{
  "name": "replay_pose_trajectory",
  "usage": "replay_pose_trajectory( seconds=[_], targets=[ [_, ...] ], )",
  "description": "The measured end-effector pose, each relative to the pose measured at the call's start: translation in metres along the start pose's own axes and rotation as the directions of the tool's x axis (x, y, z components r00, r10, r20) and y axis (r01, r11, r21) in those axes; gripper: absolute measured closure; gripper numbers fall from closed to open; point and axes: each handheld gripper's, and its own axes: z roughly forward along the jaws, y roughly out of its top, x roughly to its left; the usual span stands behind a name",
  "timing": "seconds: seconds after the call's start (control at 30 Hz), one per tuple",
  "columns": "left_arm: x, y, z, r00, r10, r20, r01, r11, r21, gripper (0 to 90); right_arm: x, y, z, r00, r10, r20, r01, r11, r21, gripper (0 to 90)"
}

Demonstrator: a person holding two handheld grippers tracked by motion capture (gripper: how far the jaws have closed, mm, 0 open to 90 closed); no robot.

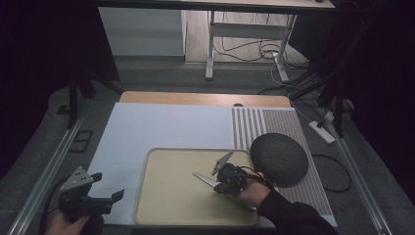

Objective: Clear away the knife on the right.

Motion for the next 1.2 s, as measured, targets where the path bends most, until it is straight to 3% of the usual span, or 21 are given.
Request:
replay_pose_trajectory(
  seconds=[0.13, 0.23, 0.3, 0.6, 0.8, 1.2],
  targets=[
    [0.0, 0.0, 0.0, 1.0, 0.003, -0.001, -0.003, 1.0, 0.001, 3.7, -0.002, 0.008, 0.012, 0.9988, -0.043, 0.024, 0.042, 0.998, 0.035, 89.9],
    [0.0, 0.0, 0.0, 1.0, 0.004, -0.001, -0.004, 1.0, 0.0, 3.7, -0.006, 0.01, 0.016, 0.9988, -0.043, 0.024, 0.043, 0.999, 0.028, 89.9],
    [0.0, 0.0, 0.0, 1.0, 0.004, 0.0, -0.004, 1.0, -0.001, 3.7, -0.01, 0.01, 0.015, 0.998, -0.033, 0.054, 0.032, 0.999, 0.028, 90.0],
    [-0.001, 0.0, 0.0, 1.0, 0.008, -0.001, -0.008, 1.0, -0.001, 3.7, -0.034, -0.01, 0.001, 0.9903, 0.075, 0.117, -0.081, 0.996, 0.041, 90.0],
    [-0.001, 0.0, 0.0, 0.9999, 0.011, -0.002, -0.011, 0.9999, -0.002, 3.8, -0.04, -0.019, -0.005, 0.9832, 0.11, 0.146, -0.118, 0.992, 0.047, 90.0],
    [-0.001, 0.0, 0.0, 0.9999, 0.014, -0.003, -0.014, 0.9999, 0.0, 3.7, -0.053, -0.044, -0.019, 0.968, 0.198, 0.154, -0.207, 0.977, 0.043, 90.0]
  ],
)
